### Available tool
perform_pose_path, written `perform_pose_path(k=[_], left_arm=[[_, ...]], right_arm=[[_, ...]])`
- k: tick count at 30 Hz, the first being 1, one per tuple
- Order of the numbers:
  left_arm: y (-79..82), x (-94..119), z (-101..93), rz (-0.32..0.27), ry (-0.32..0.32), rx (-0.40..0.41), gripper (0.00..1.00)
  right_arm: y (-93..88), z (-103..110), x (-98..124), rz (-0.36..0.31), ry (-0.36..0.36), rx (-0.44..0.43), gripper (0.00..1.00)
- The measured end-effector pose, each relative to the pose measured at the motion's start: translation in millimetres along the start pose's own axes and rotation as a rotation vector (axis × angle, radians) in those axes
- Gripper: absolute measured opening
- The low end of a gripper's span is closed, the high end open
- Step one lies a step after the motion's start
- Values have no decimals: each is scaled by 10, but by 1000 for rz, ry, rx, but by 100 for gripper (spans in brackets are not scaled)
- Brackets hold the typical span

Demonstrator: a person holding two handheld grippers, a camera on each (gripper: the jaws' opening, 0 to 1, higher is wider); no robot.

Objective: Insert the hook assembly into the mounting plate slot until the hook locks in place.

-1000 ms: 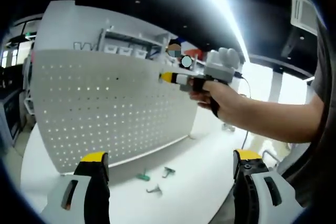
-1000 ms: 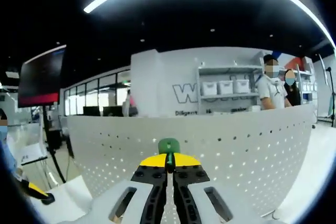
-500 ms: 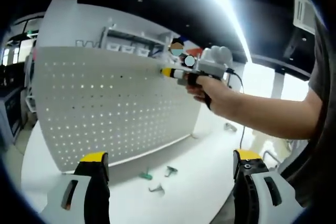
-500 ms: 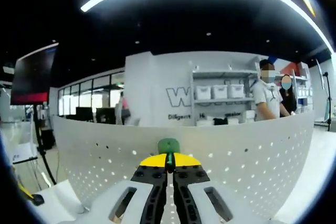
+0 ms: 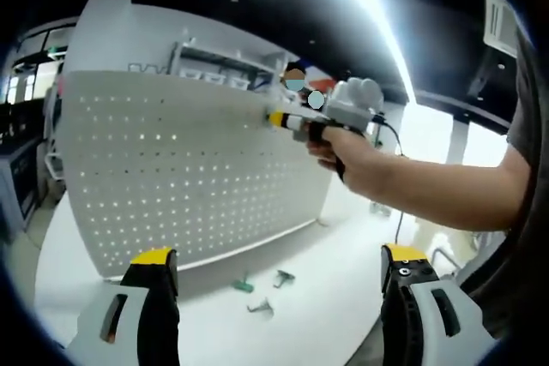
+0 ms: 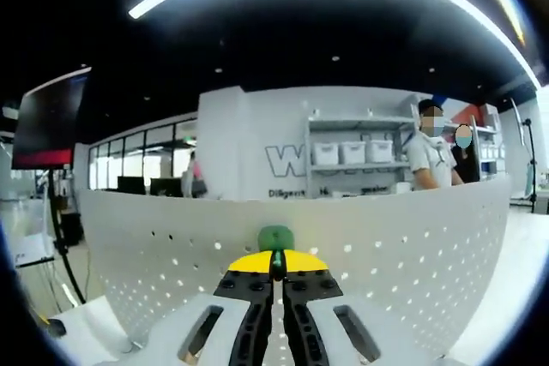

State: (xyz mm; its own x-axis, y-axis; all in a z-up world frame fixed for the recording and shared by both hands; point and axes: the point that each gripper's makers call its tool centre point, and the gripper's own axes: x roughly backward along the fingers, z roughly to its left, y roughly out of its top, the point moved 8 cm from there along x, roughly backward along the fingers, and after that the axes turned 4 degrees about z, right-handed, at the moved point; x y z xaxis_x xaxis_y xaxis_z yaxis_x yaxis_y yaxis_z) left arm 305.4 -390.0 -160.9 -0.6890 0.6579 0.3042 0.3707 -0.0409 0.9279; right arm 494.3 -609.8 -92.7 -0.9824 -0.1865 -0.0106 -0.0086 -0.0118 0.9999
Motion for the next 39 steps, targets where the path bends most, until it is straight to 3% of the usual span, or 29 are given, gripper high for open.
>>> perform_pose_path(k=[11, 27, 39], left_arm=[[-8, 11, 23, 0, 8, 6, 99], [-36, 17, 19, 13, 8, 13, 99], [-80, 39, 0, 20, 15, 14, 99]], right_arm=[[-111, -27, -27, 1, -7, -2, 0], [-115, 5, -57, 25, -25, 14, 1], [-103, -56, -31, 51, -33, -33, 11]])
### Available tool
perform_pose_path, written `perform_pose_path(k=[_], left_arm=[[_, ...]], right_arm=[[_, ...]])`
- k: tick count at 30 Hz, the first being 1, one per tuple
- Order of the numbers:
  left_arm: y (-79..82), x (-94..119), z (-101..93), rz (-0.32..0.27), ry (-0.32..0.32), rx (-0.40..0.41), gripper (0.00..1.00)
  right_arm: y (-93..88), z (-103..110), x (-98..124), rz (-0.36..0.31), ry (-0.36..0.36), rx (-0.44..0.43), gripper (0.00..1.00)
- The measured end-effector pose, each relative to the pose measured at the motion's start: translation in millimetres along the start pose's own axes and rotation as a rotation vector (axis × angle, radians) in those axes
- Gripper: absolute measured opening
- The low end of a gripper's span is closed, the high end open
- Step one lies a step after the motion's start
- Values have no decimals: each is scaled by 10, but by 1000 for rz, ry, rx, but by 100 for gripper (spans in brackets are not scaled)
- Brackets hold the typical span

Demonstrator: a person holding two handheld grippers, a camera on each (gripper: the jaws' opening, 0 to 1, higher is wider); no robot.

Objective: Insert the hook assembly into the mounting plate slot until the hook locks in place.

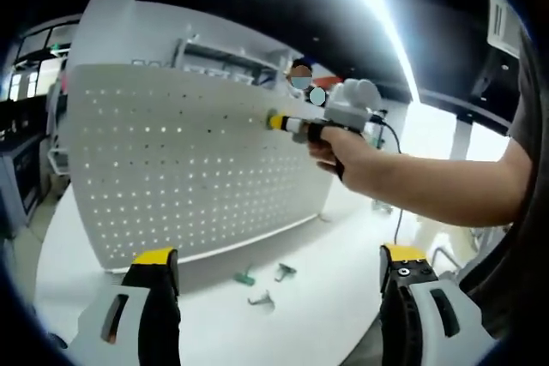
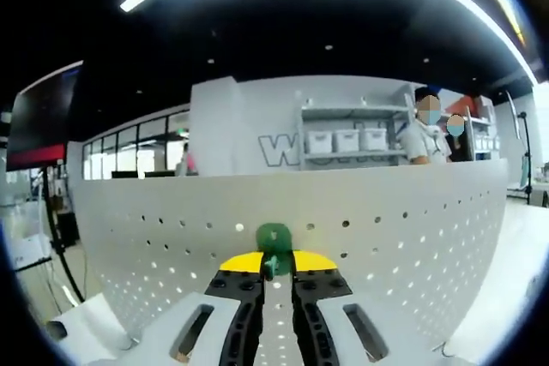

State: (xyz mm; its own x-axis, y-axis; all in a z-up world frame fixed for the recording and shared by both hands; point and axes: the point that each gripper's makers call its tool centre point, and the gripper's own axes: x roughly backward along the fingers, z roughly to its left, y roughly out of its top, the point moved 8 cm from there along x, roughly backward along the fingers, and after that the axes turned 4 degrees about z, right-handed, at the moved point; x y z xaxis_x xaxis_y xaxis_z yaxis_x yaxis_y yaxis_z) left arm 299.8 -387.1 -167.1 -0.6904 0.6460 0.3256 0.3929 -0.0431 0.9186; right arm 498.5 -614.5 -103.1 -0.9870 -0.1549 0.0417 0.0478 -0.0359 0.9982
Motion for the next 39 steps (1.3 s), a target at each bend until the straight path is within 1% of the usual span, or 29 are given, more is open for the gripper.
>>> perform_pose_path(k=[1, 3, 5, 7, 15, 17, 20, 22, 24, 25, 28, 29, 31, 32, 34, 39], left_arm=[[-4, -1, -8, 1, 0, -1, 99], [-10, -2, -21, 1, -2, -2, 99], [-23, -5, -34, 4, -4, -3, 99], [-38, -5, -46, 9, -7, -5, 99], [-109, 1, -72, 22, -10, 1, 98], [-131, 0, -79, 25, -10, 3, 98], [-162, -4, -82, 34, -10, 4, 98], [-171, 0, -88, 36, -11, 6, 98], [-175, 8, -101, 36, -13, 3, 98], [-177, 15, -106, 37, -12, -1, 97], [-190, 37, -111, 43, -8, -4, 97], [-200, 42, -107, 47, -7, 0, 97], [-237, 58, -94, 60, -3, 5, 97], [-251, 65, -90, 64, -2, 6, 98], [-274, 81, -90, 69, 0, 10, 98], [-309, 104, -99, 79, 4, 11, 98]], right_arm=[[15, -4, 13, -7, 0, -8, 12], [82, 4, 47, -47, 16, -48, 17], [153, 12, 93, -71, 21, -43, 18], [206, 19, 126, -81, 22, -30, 19], [305, -4, 317, -85, 36, -8, 20], [309, -3, 395, -80, 45, 11, 20], [264, -20, 522, -66, 42, 17, 20], [197, -17, 618, -50, 50, 20, 21], [106, -12, 702, -15, 72, 50, 21], [38, -11, 764, 19, 93, 84, 21], [-120, -25, 916, 66, 109, 118, 21], [-197, -33, 975, 93, 114, 131, 21], [-303, -36, 1057, 123, 132, 127, 21], [-386, -48, 1147, 147, 135, 124, 21], [-495, -49, 1239, 177, 148, 119, 21], [-793, -23, 1539, 260, 174, 136, 22]])
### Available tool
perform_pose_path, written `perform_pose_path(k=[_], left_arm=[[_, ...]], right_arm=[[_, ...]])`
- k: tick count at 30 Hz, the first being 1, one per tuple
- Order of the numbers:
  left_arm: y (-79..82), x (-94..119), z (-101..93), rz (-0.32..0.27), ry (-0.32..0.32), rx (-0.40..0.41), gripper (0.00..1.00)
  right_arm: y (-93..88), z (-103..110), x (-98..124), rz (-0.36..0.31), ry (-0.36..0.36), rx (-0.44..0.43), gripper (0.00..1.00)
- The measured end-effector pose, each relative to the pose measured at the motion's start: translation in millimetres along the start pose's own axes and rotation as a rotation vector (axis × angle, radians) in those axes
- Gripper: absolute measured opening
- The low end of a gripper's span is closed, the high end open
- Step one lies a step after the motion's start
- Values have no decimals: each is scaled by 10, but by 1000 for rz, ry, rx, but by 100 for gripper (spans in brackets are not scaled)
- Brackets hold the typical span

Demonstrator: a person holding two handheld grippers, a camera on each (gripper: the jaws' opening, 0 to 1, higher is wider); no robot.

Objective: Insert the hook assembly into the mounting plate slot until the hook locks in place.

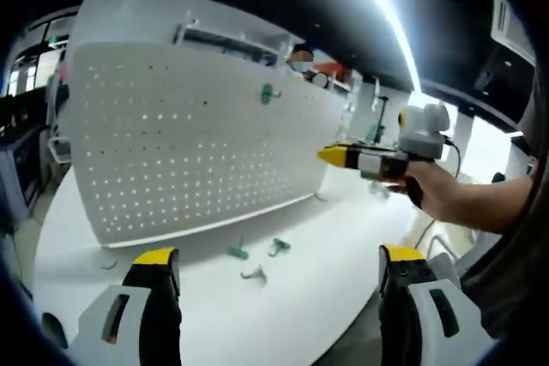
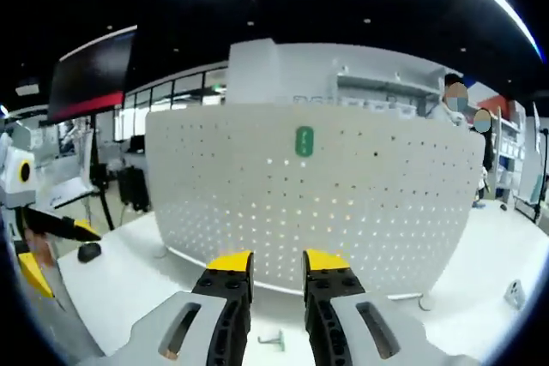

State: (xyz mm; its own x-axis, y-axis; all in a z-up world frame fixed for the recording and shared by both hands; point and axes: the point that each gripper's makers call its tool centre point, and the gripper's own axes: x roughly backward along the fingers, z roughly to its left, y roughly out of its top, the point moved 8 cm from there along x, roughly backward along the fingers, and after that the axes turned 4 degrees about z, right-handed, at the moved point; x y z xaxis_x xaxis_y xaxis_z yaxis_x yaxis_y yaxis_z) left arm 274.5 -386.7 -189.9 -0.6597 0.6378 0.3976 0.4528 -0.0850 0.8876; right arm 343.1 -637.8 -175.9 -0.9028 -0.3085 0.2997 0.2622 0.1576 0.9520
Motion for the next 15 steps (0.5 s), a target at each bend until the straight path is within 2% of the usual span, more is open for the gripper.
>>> perform_pose_path(k=[6, 15], left_arm=[[-59, -13, -17, 13, 0, 13, 98], [-152, -46, -23, 43, 2, 14, 98]], right_arm=[[-325, 138, 161, 65, 5, -41, 22], [-611, 378, 194, 148, 78, -22, 22]])
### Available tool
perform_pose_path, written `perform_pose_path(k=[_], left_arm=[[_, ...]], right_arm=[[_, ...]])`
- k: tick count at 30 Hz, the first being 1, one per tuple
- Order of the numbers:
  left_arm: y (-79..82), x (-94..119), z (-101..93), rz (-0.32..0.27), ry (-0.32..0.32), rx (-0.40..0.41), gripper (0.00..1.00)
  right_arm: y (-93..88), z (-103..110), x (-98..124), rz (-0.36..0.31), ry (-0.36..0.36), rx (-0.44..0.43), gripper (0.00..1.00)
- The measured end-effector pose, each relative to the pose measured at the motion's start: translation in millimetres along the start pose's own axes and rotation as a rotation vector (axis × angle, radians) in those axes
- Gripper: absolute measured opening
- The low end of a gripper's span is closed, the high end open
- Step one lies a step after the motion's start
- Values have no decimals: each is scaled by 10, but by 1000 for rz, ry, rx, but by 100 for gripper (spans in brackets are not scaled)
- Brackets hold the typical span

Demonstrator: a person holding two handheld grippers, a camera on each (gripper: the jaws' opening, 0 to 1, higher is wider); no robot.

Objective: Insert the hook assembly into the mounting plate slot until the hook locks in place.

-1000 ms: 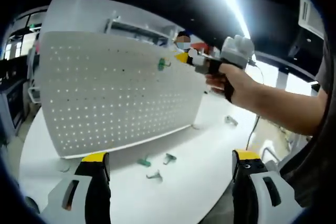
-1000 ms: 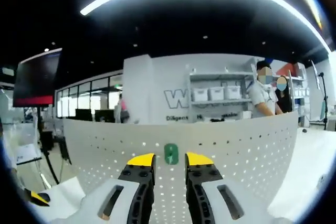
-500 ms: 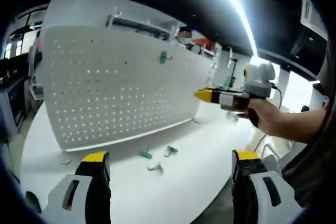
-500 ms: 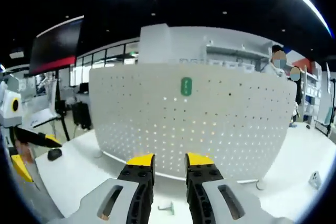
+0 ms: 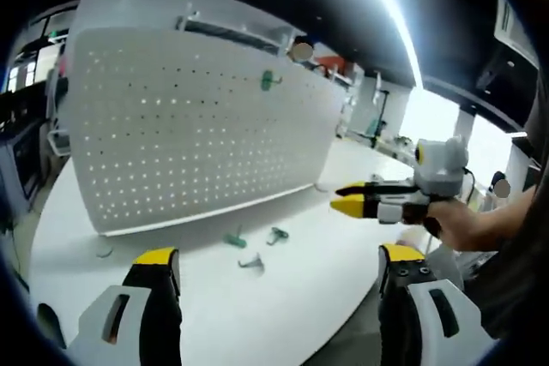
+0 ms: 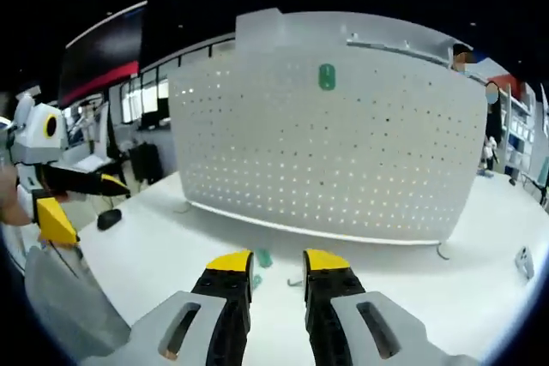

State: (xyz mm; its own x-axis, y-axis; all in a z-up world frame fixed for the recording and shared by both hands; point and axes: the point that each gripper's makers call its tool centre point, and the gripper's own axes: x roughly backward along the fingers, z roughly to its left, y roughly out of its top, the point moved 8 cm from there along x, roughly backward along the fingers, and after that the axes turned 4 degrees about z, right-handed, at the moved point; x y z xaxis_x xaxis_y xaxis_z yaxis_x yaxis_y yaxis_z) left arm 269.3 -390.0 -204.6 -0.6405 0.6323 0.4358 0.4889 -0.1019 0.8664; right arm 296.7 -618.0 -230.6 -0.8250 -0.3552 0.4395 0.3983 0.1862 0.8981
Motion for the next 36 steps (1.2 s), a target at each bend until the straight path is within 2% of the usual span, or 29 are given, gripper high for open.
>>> perform_pose_path(k=[8, 15, 23, 25, 27, 36], left_arm=[[-135, -69, 51, 59, 0, 33, 99], [-243, -93, 63, 98, -10, 55, 98], [-281, -120, 92, 117, -15, 73, 98], [-278, -128, 103, 119, -17, 77, 98], [-277, -134, 117, 121, -15, 78, 98], [-305, -143, 189, 132, -10, 95, 98]], right_arm=[[-219, 194, -135, 101, 90, -9, 24], [-376, 313, -325, 179, 151, 33, 24], [-516, 447, -643, 247, 203, 32, 24], [-555, 461, -745, 276, 228, 5, 25], [-582, 463, -851, 294, 229, 6, 28], [-645, 408, -1202, 355, 211, 10, 26]])
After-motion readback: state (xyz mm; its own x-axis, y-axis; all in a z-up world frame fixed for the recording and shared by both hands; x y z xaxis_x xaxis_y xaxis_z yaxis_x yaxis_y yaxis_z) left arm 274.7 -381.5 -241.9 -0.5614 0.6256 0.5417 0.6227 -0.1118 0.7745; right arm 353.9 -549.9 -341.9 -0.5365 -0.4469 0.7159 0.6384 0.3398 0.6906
